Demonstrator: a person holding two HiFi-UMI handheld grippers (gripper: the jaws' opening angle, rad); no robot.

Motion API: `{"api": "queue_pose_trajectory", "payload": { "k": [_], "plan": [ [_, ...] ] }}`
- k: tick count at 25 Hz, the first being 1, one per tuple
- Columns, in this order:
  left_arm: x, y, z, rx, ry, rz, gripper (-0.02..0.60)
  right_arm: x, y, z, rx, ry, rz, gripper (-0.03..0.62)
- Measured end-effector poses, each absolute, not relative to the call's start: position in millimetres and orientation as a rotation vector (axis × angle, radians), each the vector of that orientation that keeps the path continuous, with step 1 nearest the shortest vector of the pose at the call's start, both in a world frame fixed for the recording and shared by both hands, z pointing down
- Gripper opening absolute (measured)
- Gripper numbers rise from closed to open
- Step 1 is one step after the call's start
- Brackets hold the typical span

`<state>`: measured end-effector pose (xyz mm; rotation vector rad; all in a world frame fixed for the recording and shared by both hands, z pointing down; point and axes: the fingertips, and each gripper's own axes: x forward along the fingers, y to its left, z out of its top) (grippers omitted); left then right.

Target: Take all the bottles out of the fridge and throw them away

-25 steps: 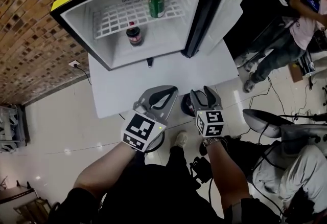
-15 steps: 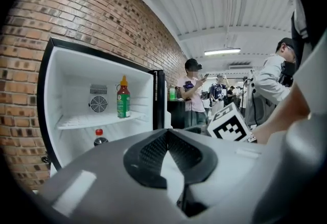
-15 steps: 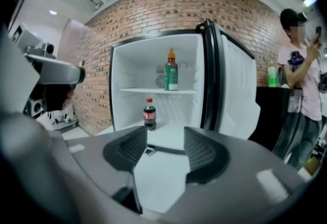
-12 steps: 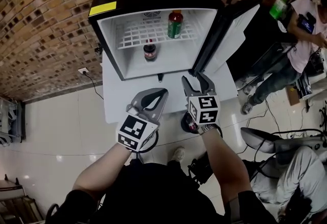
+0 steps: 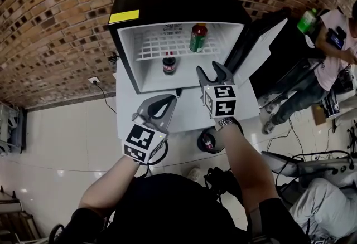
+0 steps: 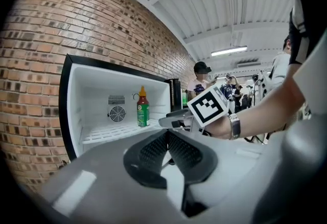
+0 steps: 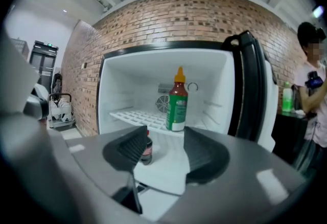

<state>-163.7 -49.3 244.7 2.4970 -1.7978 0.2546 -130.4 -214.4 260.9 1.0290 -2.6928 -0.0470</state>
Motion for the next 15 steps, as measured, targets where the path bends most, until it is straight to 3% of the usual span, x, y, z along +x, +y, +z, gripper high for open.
{"api": "queue_pose_trajectory", "payload": {
  "k": [15],
  "plan": [
    [-191.0,-58.0,241.4,2.454,-1.868,0.291,0.003,-174.2,-283.6,252.5,1.053,-2.64,-0.03,0.225]
  ]
}}
